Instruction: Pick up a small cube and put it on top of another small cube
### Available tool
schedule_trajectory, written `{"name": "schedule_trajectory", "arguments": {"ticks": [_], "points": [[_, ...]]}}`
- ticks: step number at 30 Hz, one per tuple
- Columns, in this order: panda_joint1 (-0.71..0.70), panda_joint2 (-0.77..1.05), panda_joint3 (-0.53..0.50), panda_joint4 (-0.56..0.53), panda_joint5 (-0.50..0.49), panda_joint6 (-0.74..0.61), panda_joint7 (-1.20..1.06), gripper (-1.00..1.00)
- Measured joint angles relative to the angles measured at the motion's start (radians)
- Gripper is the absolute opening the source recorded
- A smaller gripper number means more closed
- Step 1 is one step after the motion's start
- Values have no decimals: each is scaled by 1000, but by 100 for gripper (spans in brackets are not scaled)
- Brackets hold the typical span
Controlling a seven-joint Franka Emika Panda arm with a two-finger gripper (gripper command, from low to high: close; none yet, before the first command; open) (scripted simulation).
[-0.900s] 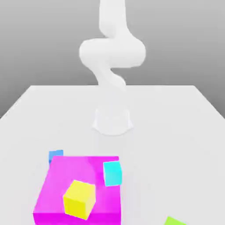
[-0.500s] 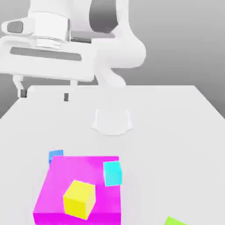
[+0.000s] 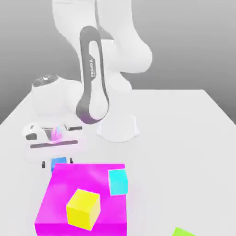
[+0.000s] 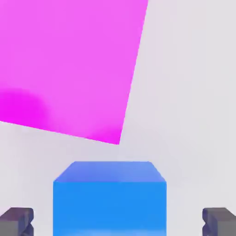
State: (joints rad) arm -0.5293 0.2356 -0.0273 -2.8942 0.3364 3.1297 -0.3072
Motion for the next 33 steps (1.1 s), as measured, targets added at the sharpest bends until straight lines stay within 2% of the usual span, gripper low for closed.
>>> {"name": "schedule_trajectory", "arguments": {"ticks": [5,8,11,14,19,22,29,33], "points": [[-21,15,21,2,2,10,-1,-100],[35,-48,-47,-10,-42,-41,31,-100],[89,-152,-143,-33,-200,-120,145,-100],[57,-260,-150,-56,-341,-205,248,-100],[36,-236,-154,69,-556,-319,207,-100],[17,-219,-97,171,-569,-406,269,-100],[188,-195,-2,410,-529,-619,488,-100],[262,-199,38,498,-456,-707,623,-100]]}}
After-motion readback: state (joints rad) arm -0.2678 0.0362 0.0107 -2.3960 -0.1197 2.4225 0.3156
